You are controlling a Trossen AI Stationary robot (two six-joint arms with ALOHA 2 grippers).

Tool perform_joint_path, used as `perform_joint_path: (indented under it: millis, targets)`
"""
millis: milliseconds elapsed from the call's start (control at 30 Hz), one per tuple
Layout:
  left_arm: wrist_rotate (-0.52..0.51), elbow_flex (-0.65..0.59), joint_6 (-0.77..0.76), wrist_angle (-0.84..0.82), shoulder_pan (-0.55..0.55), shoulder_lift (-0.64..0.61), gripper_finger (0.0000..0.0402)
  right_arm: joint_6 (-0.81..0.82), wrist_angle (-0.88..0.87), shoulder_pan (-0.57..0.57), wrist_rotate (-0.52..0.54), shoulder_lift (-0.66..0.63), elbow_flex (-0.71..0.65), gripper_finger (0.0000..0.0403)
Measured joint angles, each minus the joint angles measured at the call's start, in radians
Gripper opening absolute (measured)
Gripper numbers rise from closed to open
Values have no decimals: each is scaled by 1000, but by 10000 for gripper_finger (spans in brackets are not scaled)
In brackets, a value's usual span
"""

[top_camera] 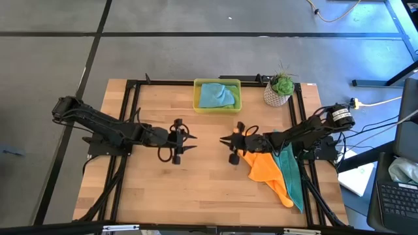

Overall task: Fold microfiber towels
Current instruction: Fold the orange cloth

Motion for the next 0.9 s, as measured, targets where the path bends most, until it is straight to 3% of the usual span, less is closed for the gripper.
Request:
perform_joint_path:
  millis: [167, 500, 700, 800, 900]
  targets:
    - [-55, 0, 62, 38, 12, 0, 147, -133, -6, -6, 205, -27, 51, 53]
    - [-53, 0, 80, 65, 33, 4, 147, 9, -318, 52, 455, -30, 77, 53]
    - [-57, -2, -17, 109, 10, 54, 147, 46, -325, 94, 376, -30, 115, 53]
    - [-53, -3, -45, 141, -13, 87, 147, 87, -472, 108, 177, -39, 163, 53]
    - [-59, -2, -81, 173, -40, 118, 147, 299, -782, 111, -69, -45, 274, 53]
